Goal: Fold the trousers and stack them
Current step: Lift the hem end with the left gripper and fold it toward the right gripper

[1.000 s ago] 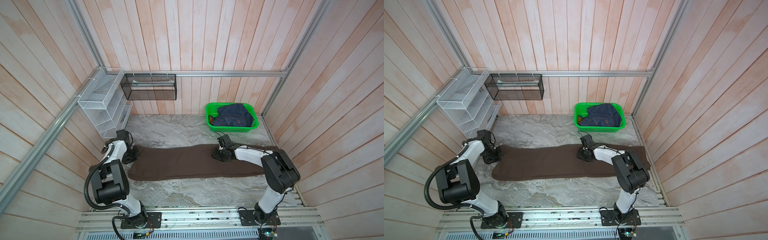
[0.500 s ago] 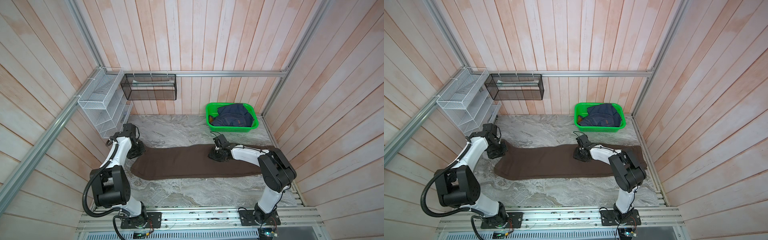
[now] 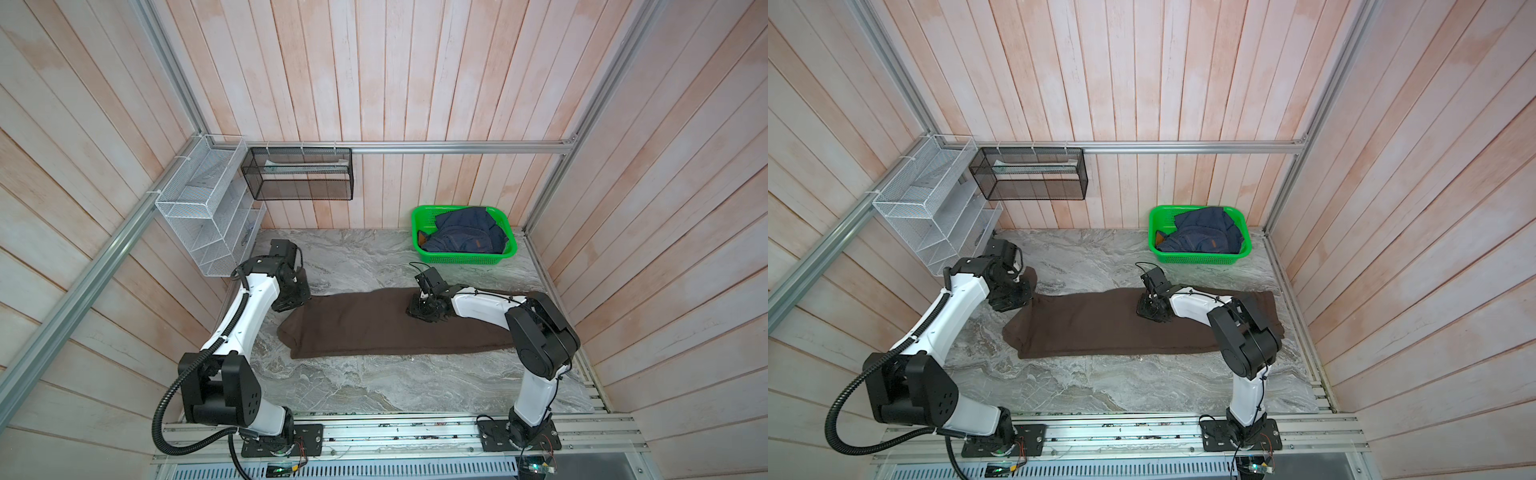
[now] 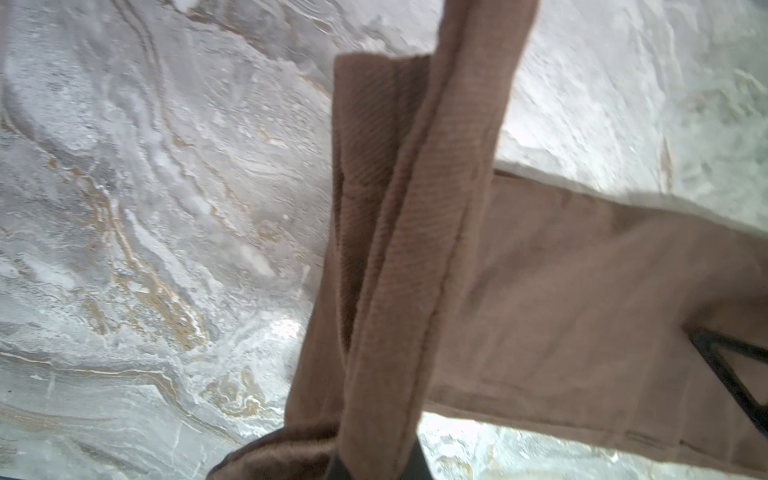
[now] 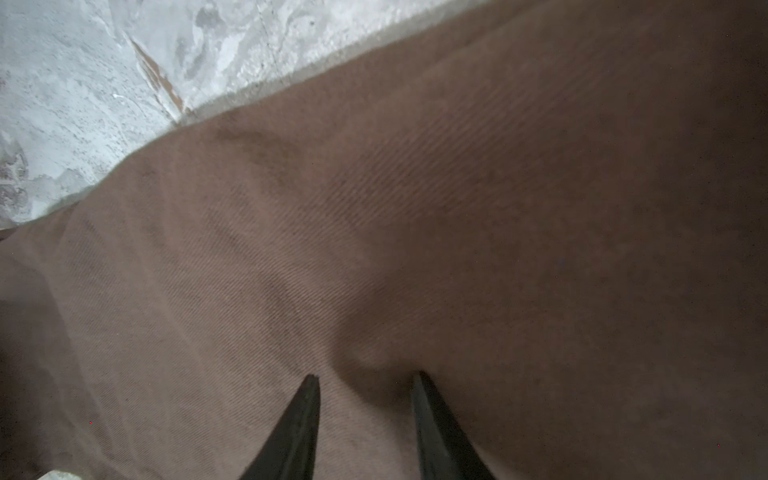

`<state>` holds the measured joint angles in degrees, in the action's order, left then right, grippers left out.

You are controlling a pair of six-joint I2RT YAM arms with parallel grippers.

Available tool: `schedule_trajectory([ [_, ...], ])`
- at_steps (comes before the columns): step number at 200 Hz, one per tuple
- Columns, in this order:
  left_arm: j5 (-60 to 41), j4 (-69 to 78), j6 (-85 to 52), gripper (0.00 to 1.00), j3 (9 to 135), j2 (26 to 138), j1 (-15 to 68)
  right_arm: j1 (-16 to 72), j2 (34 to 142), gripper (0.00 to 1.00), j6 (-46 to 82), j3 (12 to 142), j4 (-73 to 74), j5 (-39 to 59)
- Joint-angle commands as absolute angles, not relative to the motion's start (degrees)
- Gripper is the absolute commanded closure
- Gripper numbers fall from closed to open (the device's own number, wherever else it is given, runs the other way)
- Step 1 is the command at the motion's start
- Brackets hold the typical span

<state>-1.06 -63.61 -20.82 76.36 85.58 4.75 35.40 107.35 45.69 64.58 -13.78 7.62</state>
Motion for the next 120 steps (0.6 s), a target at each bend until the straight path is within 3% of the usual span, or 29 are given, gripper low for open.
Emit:
schedule_trajectory([
  [1,-1.6,-65.2,-25.0,1.0,78.8,84.6,9.1,37.2,111.2,0.6,46.6,64.9,-18.1,9.4],
  [49,-3.4,-62.1,-32.3,1.0,82.1,88.4,21.2,37.4,110.2,0.59,46.4,66.0,-19.4,8.6],
  [120,-2.6,-56.4,-39.5,1.0,86.9,97.3,30.9,34.2,99.0,0.47,45.8,62.2,-22.9,3.2],
])
